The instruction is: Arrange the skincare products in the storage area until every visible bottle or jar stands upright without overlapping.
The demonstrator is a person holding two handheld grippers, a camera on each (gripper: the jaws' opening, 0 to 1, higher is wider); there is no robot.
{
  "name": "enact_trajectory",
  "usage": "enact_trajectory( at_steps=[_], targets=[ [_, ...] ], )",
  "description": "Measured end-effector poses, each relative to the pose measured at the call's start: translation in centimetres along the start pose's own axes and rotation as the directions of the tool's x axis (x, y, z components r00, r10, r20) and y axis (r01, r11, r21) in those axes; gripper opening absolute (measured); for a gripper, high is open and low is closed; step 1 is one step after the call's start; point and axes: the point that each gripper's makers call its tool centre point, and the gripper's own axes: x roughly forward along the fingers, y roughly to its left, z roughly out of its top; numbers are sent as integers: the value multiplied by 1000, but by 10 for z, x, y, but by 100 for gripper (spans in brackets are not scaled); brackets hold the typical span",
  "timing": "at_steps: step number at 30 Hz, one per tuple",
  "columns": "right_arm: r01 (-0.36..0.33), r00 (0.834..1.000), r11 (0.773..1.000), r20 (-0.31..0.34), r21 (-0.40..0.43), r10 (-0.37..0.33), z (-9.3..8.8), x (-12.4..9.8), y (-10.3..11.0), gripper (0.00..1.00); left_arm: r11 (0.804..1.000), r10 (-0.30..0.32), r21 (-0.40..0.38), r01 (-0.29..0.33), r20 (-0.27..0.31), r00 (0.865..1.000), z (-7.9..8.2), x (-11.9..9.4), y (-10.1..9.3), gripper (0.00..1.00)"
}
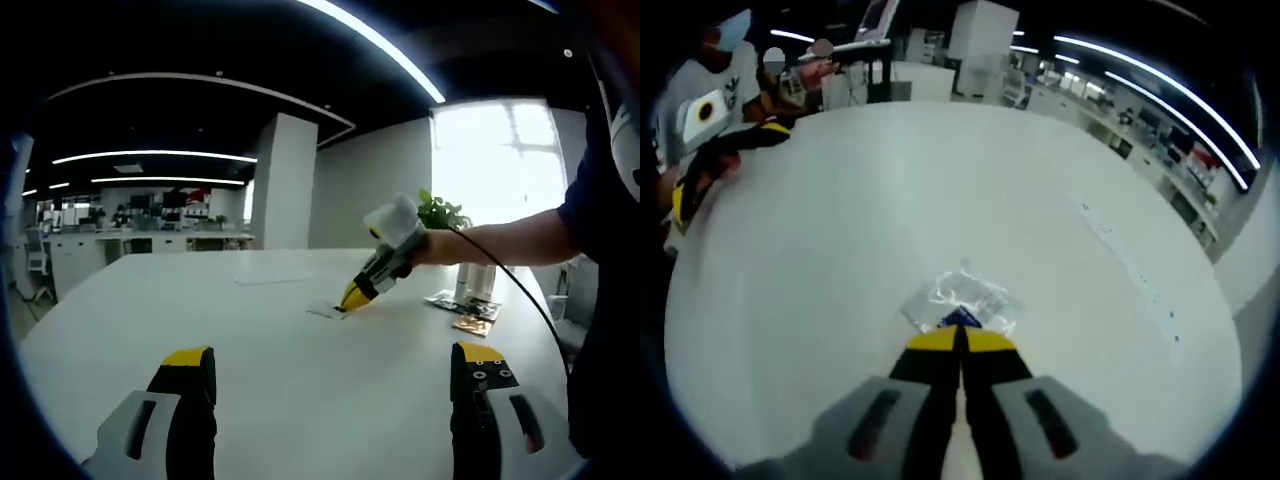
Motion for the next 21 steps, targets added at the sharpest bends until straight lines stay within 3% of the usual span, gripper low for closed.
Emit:
enact_trajectory(
  at_steps=[6,21],
  targets=[
    [-10,1000,1000,10,8,10,4,0,6,0,1000,-11,5,11,-2,1000,1,-5,-9,100],
    [11,999,1000,40,-7,-10,17,3,-8,0,1000,2,11,-2,-12,1000,1,-12,-13,100]
  ],
)
